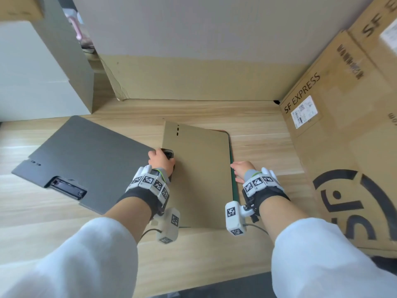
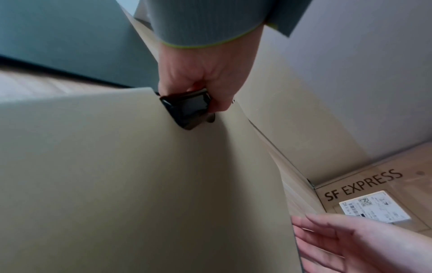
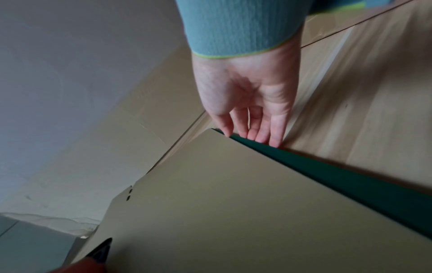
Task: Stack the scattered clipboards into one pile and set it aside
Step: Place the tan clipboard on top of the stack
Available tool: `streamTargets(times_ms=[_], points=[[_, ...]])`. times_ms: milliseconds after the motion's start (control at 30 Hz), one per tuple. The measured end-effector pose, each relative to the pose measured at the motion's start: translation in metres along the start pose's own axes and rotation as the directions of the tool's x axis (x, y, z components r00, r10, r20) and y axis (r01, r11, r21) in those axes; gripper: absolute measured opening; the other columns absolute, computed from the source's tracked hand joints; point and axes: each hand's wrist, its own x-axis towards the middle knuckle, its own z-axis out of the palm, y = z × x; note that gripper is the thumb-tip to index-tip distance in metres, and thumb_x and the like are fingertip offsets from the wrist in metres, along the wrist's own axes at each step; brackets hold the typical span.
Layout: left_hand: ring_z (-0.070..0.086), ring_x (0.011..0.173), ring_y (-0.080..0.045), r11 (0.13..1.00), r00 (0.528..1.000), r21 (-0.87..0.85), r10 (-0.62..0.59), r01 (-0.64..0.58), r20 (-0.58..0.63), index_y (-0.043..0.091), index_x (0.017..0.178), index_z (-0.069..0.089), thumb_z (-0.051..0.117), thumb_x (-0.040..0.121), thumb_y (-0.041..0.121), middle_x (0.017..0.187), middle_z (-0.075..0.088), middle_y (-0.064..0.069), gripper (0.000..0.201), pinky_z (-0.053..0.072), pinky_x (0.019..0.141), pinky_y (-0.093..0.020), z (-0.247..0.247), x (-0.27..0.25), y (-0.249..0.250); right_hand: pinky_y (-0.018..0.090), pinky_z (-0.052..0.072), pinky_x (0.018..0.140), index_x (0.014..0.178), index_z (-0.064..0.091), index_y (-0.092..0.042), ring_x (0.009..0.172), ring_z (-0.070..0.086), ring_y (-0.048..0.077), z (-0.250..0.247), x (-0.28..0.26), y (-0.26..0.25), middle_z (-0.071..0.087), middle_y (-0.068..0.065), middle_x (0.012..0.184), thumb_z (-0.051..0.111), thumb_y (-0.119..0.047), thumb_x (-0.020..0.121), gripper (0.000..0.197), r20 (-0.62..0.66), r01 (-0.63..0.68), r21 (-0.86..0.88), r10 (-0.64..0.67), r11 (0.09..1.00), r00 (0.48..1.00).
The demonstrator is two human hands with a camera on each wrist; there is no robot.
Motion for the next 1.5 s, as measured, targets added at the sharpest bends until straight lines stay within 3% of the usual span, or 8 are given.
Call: streamTargets(times_ms=[333, 500, 600, 766, 1133, 1233, 1366, 1499], points=[[0.045, 0.130, -0.037, 0.997, 0.997, -0.022, -0.074, 0.073, -0.029, -0.004, 0.142, 0.031, 0.044, 0.095, 0.011, 0.144, 0.039, -0.023, 0.051, 0.037, 0.104, -0.040, 0.015, -0.003, 0.014, 0.045, 0.045, 0.102, 0.130, 0.055, -0.016, 0.115, 0.056, 0.032, 0.001, -0.009, -0.002, 0.055, 0.010, 0.111, 0.045, -0.026, 0.091, 0.042, -0.031, 0.003, 0.001, -0.003, 1.000, 1.000], [0.056, 0.120, -0.039, 0.994, 0.994, -0.034, -0.104, 0.103, -0.024, 0.000, 0.137, 0.037, 0.042, 0.095, 0.011, 0.131, 0.056, -0.025, 0.043, 0.044, 0.096, -0.041, 0.013, -0.008, 0.012, 0.045, 0.048, 0.099, 0.129, 0.057, -0.020, 0.090, 0.054, 0.029, 0.004, -0.012, -0.003, 0.053, 0.009, 0.100, 0.046, -0.031, 0.089, 0.042, -0.046, 0.000, -0.003, 0.000, 1.000, 0.999], [0.060, 0.113, -0.040, 0.995, 0.996, -0.057, -0.083, 0.081, -0.033, 0.002, 0.133, 0.041, 0.045, 0.094, 0.015, 0.124, 0.061, -0.025, 0.041, 0.047, 0.092, -0.041, 0.013, -0.007, 0.007, 0.048, 0.048, 0.097, 0.120, 0.060, -0.007, 0.102, 0.061, 0.032, 0.005, -0.006, -0.005, 0.063, 0.014, 0.110, 0.052, -0.031, 0.084, 0.044, -0.079, 0.014, 0.023, -0.012, 1.000, 0.997], [0.064, 0.103, -0.041, 0.996, 0.997, -0.072, -0.057, 0.053, -0.053, 0.005, 0.123, 0.046, 0.048, 0.089, 0.020, 0.115, 0.065, -0.025, 0.037, 0.049, 0.088, -0.041, 0.012, 0.000, 0.003, 0.047, 0.049, 0.096, 0.112, 0.061, 0.000, 0.107, 0.061, 0.033, 0.007, -0.008, -0.011, 0.061, 0.014, 0.099, 0.053, -0.025, 0.081, 0.041, -0.129, -0.001, -0.022, -0.002, 1.000, 0.992], [0.060, 0.111, -0.040, 0.994, 0.998, -0.112, 0.006, 0.001, 0.065, 0.010, 0.145, 0.027, 0.039, 0.094, 0.023, 0.128, 0.058, -0.023, 0.054, 0.049, 0.096, -0.042, 0.006, 0.005, -0.011, 0.029, 0.037, 0.079, 0.133, 0.044, -0.001, 0.119, 0.055, 0.032, 0.011, -0.021, -0.024, 0.054, 0.015, 0.132, 0.049, -0.025, 0.090, 0.050, -0.100, -0.072, -0.330, 0.041, 0.941, 0.994], [0.052, 0.120, -0.040, 0.995, 0.999, -0.094, 0.008, -0.013, -0.053, 0.004, 0.138, 0.040, 0.037, 0.093, 0.012, 0.134, 0.052, -0.023, 0.045, 0.042, 0.099, -0.040, -0.007, 0.013, -0.022, 0.031, 0.041, 0.084, 0.136, 0.042, -0.003, 0.119, 0.055, 0.033, 0.014, -0.020, -0.021, 0.052, 0.016, 0.134, 0.049, -0.025, 0.091, 0.051, -0.097, -0.058, -0.383, 0.022, 0.922, 0.995], [0.028, 0.137, -0.036, 0.962, 0.933, 0.058, -0.243, 0.267, -0.265, 0.021, 0.146, 0.031, 0.043, 0.089, 0.009, 0.153, 0.025, -0.013, 0.060, 0.025, 0.112, -0.046, -0.047, 0.030, -0.073, 0.037, 0.039, 0.101, 0.138, 0.037, -0.003, 0.124, 0.049, 0.036, 0.020, -0.019, -0.020, 0.045, 0.017, 0.139, 0.046, -0.020, 0.091, 0.051, -0.126, -0.058, -0.433, 0.003, 0.899, 0.992], [-0.001, 0.149, -0.039, 0.829, 0.837, 0.162, -0.493, 0.535, -0.238, 0.040, 0.151, 0.006, 0.032, 0.098, 0.027, 0.163, -0.005, -0.007, 0.060, 0.009, 0.116, -0.058, -0.077, 0.039, -0.122, 0.037, 0.034, 0.105, 0.142, 0.031, -0.003, 0.131, 0.041, 0.035, 0.024, -0.016, -0.019, 0.037, 0.017, 0.145, 0.042, -0.017, 0.093, 0.053, -0.160, -0.085, -0.455, 0.012, 0.886, 0.987]])
